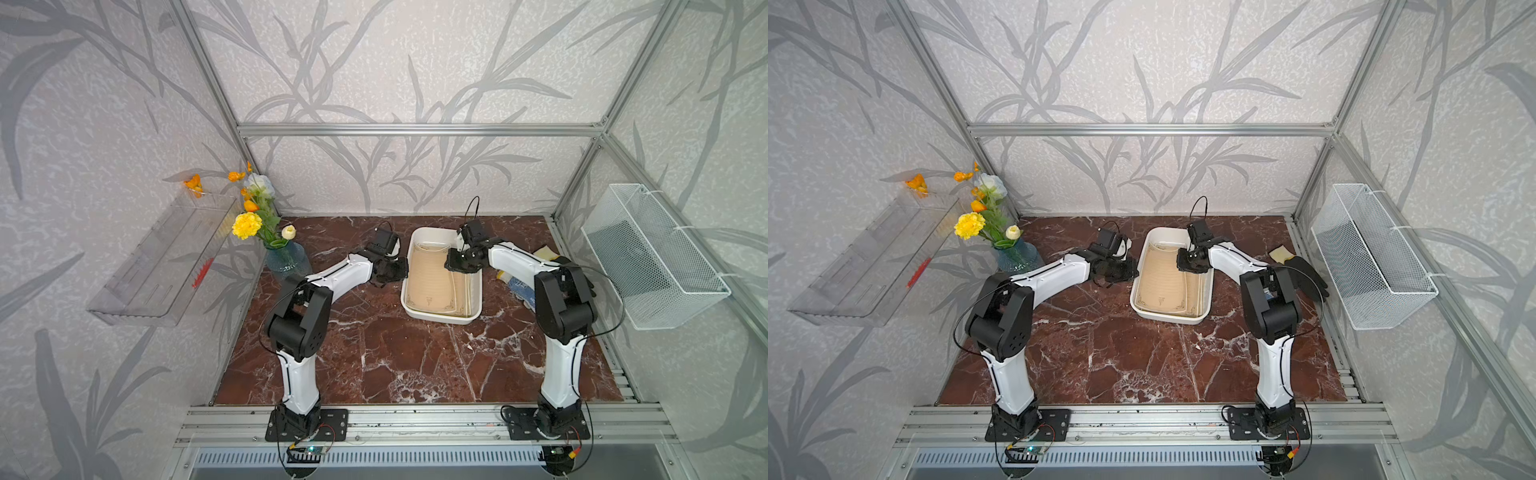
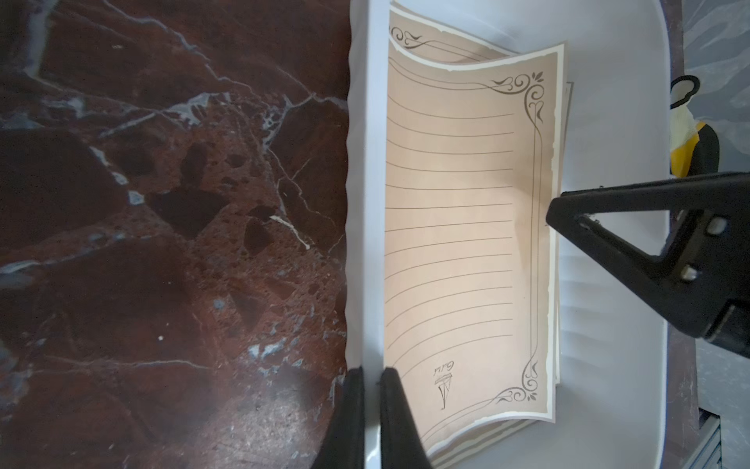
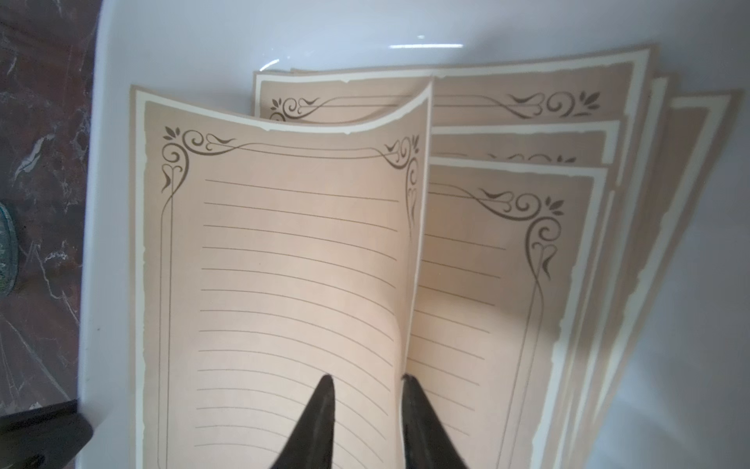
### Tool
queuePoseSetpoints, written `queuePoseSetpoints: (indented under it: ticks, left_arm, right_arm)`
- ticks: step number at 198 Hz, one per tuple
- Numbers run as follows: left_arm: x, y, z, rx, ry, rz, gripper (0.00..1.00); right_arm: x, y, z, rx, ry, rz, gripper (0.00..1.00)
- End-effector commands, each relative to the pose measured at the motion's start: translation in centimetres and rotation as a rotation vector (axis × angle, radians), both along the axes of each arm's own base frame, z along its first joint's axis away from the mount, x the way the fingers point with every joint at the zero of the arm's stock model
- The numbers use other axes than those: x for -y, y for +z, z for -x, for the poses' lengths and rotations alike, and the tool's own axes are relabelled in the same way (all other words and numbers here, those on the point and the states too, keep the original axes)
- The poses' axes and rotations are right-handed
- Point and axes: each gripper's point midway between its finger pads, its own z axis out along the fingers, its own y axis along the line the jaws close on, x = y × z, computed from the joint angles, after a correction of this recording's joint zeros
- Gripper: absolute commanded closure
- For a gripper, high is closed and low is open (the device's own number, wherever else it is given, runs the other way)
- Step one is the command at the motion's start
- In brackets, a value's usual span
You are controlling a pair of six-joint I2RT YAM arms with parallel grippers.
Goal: Take out the stationery paper from the storage box
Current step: Pick up the stationery paper from the storage box.
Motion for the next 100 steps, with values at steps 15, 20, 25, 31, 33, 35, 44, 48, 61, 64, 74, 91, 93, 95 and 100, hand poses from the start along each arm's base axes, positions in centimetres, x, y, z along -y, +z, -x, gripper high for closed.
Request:
queuePoseSetpoints:
  ticks: [15,20,25,31,33,35,44,48,61,64,74,91,93,95,100]
  left_arm:
    - [0.3,-1.9,1.9,-0.073,-0.028,-0.030,0.91]
    - [0.3,-1.9,1.9,-0.072,-0.028,-0.030,0.91]
    - [0.2,-1.9,1.9,-0.073,-0.027,-0.030,0.91]
    - [0.3,-1.9,1.9,-0.071,-0.027,-0.031,0.91]
    - [0.3,-1.9,1.9,-0.074,-0.027,-0.030,0.91]
    - [0.2,-1.9,1.9,-0.074,-0.027,-0.030,0.91]
    - [0.3,-1.8,1.9,-0.071,-0.026,-0.029,0.90]
    - [0.2,-1.9,1.9,-0.073,-0.025,-0.030,0.90]
    - [0.3,-1.8,1.9,-0.071,-0.026,-0.029,0.90]
    - [0.2,-1.9,1.8,-0.072,-0.025,-0.029,0.90]
    - [0.3,-1.9,1.8,-0.073,-0.023,-0.027,0.90]
    - [0.4,-2.0,1.8,-0.077,-0.024,-0.025,0.90]
    - [0.3,-2.0,1.8,-0.077,-0.023,-0.025,0.90]
    - [0.3,-2.0,1.8,-0.078,-0.023,-0.024,0.90]
    - [0.4,-2.0,1.9,-0.079,-0.023,-0.025,0.90]
  right_arm:
    - [0.1,0.0,0.0,-0.003,-0.002,-0.018,0.68]
    - [0.3,-0.1,0.0,-0.006,-0.005,-0.016,0.67]
    - [0.4,-0.1,0.0,-0.007,-0.007,-0.016,0.67]
    - [0.5,-0.2,0.0,-0.010,-0.010,-0.016,0.65]
    - [0.5,-0.2,0.0,-0.010,-0.011,-0.015,0.64]
    - [0.5,-0.3,0.0,-0.012,-0.012,-0.014,0.63]
    - [0.8,-0.6,0.0,-0.021,-0.017,-0.014,0.62]
    - [0.8,-0.7,0.0,-0.024,-0.019,-0.016,0.61]
    - [0.9,-1.0,0.0,-0.034,-0.021,-0.031,0.60]
    - [1.0,-1.1,0.0,-0.036,-0.023,-0.038,0.61]
    - [1.0,-1.3,-0.1,-0.042,-0.032,-0.062,0.62]
    - [0.9,-1.6,-0.2,-0.051,-0.038,-0.108,0.65]
    - [0.9,-1.6,-0.2,-0.050,-0.039,-0.113,0.65]
    - [0.9,-1.7,-0.2,-0.052,-0.041,-0.116,0.65]
    - [0.8,-1.6,-0.2,-0.052,-0.041,-0.127,0.66]
